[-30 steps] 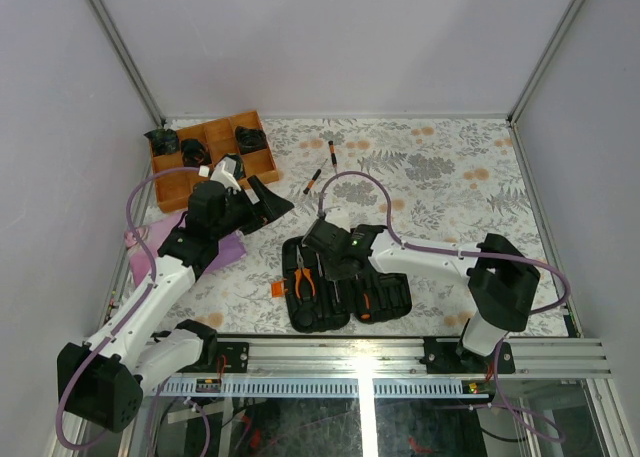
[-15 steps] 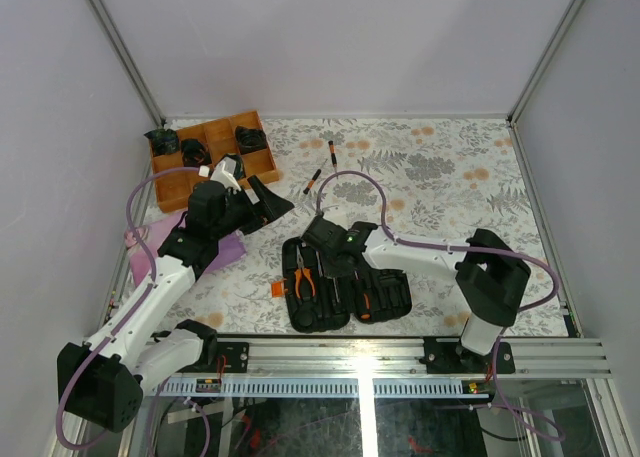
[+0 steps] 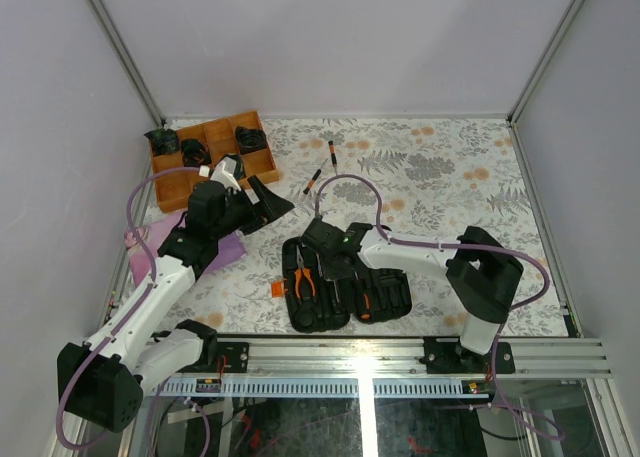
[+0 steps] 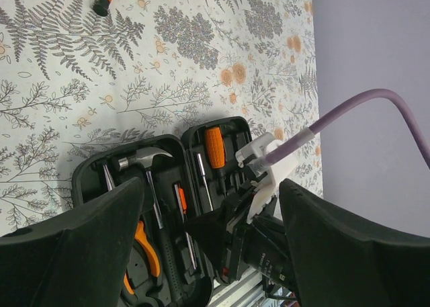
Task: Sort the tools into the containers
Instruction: Place the utility knife in the storage box.
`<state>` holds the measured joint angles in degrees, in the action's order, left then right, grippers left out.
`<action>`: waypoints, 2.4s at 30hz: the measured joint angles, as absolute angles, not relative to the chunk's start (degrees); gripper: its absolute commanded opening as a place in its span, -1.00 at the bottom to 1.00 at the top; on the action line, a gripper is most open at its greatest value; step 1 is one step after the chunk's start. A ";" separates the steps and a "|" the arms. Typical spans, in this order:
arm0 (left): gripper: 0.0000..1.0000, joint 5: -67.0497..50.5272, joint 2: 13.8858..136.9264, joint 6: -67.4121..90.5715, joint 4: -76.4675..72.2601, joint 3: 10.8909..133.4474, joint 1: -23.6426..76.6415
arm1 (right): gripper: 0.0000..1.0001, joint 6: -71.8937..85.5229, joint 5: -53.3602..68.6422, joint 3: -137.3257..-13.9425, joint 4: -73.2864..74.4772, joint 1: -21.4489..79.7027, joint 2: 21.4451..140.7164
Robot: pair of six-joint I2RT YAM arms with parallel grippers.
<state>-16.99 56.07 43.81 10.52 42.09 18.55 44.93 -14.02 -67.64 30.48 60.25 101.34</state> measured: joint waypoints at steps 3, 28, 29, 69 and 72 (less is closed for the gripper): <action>0.61 -17.21 56.10 43.81 10.52 42.09 18.52 | -0.85 44.93 -13.98 -67.92 30.50 60.25 102.06; 0.60 -18.06 57.21 43.79 10.52 42.09 18.31 | -1.00 44.29 -13.91 -72.14 34.44 60.25 105.93; 0.60 -18.06 57.21 43.79 10.52 42.09 18.31 | -1.00 44.21 -13.89 -72.18 34.48 60.25 105.97; 0.60 -18.06 57.25 43.77 10.74 42.09 17.89 | -0.52 39.99 -16.34 -72.40 35.20 60.49 96.51; 0.60 -18.04 57.25 43.53 10.76 42.09 17.89 | -0.49 39.99 -18.02 -71.16 34.76 60.47 91.96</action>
